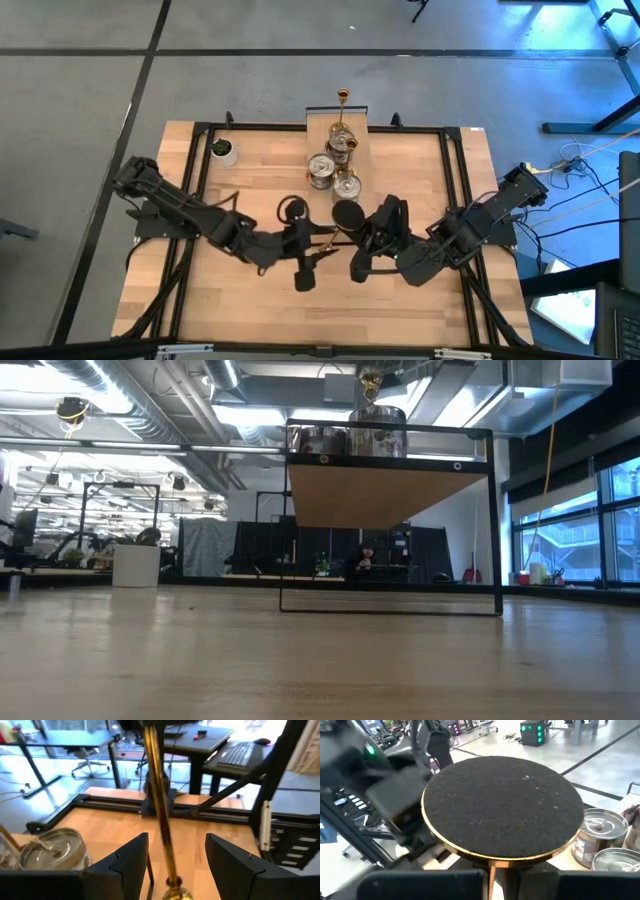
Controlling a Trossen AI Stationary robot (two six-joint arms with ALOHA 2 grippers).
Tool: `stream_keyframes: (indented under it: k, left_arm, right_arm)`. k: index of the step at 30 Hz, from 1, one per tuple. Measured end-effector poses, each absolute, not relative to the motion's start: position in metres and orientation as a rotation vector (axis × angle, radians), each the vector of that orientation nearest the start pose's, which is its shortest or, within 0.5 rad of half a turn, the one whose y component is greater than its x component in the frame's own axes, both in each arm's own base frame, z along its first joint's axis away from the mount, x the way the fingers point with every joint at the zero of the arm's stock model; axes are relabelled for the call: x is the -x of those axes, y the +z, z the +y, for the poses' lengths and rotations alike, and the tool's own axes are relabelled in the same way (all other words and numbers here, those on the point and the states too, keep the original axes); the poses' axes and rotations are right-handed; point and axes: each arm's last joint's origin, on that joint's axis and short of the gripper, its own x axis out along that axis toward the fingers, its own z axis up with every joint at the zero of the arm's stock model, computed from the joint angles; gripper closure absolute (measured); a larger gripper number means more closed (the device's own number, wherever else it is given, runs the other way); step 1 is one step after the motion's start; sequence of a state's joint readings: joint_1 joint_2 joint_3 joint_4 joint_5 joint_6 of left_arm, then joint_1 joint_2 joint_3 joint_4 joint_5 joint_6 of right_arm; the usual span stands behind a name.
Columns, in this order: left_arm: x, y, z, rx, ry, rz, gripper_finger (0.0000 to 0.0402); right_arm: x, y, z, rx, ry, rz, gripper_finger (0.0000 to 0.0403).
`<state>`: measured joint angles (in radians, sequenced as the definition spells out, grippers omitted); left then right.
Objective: Pick & Place candle stick holders
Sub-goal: Put the gold candle holder on the shelf
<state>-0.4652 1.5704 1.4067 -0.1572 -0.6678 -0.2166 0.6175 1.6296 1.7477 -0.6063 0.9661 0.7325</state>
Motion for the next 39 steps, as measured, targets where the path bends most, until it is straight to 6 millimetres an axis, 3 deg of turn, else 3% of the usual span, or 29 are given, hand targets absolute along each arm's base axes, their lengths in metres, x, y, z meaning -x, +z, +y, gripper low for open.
stream_keyframes:
  k: [8,20,34,39]
  left_arm:
    - [-0.338,0.347,-0.142,0.076,0.25,0.267,0.0249]
    - [-0.339,0.348,-0.139,0.114,0.207,0.268,0.0386]
    - [-0.345,0.349,-0.13,0.206,0.14,0.271,0.0394]
    - [-0.345,0.352,-0.133,0.219,0.135,0.247,0.0394]
  right_arm:
    - [-0.295,0.415,0.183,-0.356,-0.439,0.209,0.0389]
    - [-0.292,0.409,0.182,-0.348,-0.45,0.255,0.0389]
    - [-0.292,0.409,0.183,-0.306,-0.413,0.279,0.0386]
    - [-0.292,0.41,0.185,-0.306,-0.385,0.282,0.0311]
